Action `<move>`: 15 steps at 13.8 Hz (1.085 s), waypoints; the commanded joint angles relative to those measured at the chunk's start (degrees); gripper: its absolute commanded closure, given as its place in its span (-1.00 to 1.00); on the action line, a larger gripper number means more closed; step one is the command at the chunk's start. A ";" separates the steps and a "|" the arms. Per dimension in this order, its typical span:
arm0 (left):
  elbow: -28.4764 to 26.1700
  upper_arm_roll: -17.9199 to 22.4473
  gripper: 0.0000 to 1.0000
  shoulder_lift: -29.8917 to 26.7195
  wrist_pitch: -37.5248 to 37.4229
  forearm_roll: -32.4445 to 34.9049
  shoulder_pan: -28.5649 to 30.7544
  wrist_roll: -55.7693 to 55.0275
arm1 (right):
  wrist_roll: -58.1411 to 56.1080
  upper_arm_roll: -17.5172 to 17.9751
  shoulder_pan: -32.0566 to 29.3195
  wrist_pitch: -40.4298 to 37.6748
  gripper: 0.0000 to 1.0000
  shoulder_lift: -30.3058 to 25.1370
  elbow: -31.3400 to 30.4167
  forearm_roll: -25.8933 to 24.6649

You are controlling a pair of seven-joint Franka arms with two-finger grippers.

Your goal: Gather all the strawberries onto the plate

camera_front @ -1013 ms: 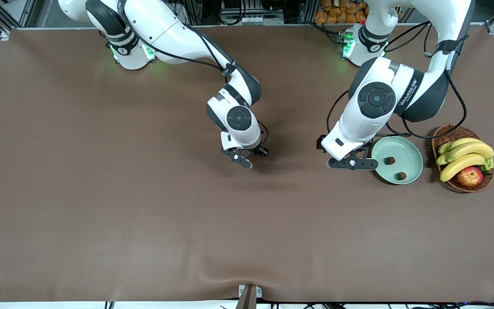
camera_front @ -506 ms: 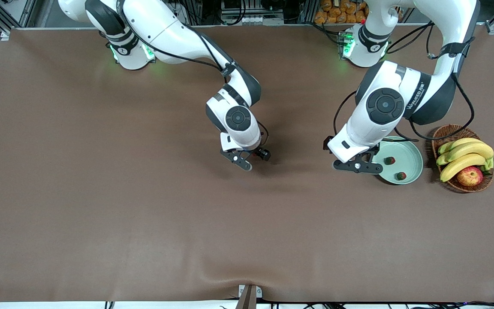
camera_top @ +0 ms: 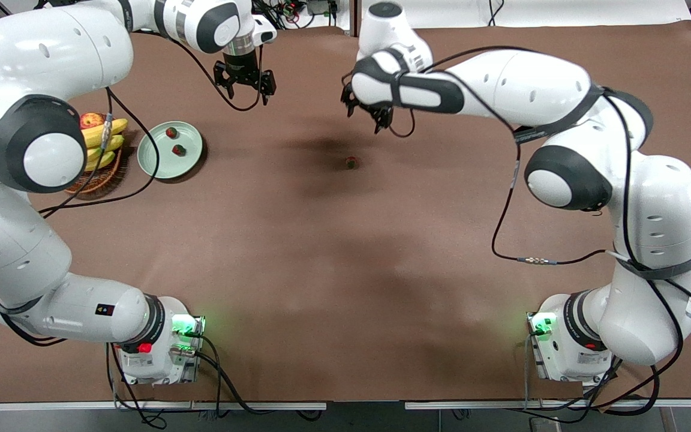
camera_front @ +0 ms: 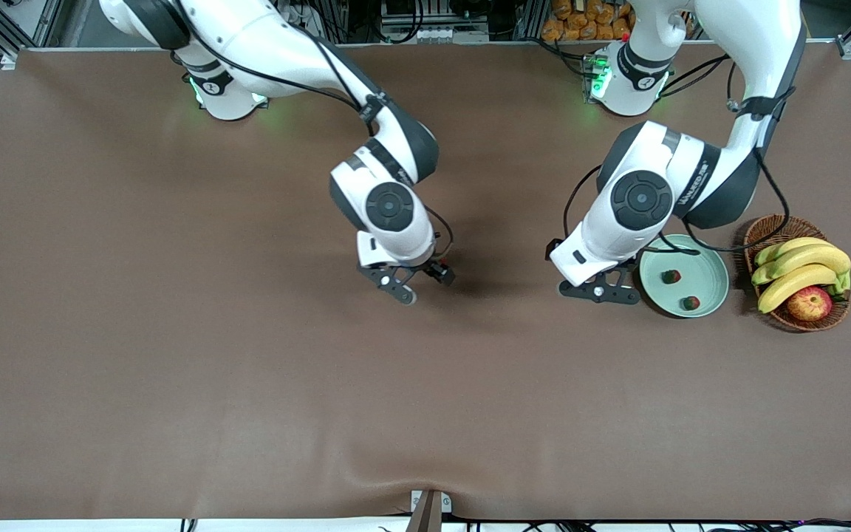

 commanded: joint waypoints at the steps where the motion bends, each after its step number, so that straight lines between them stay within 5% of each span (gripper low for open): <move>1: 6.36 0.13 -1.00 5.15 0.00 -1.45 -1.59 -0.36 | -2.62 0.43 -3.09 -2.80 -1.00 -4.09 -0.89 -0.10; 15: 15.52 0.93 -1.00 21.77 9.84 0.38 -22.77 -29.89 | -29.67 0.52 -20.84 -15.63 -1.00 -15.61 -0.80 -0.89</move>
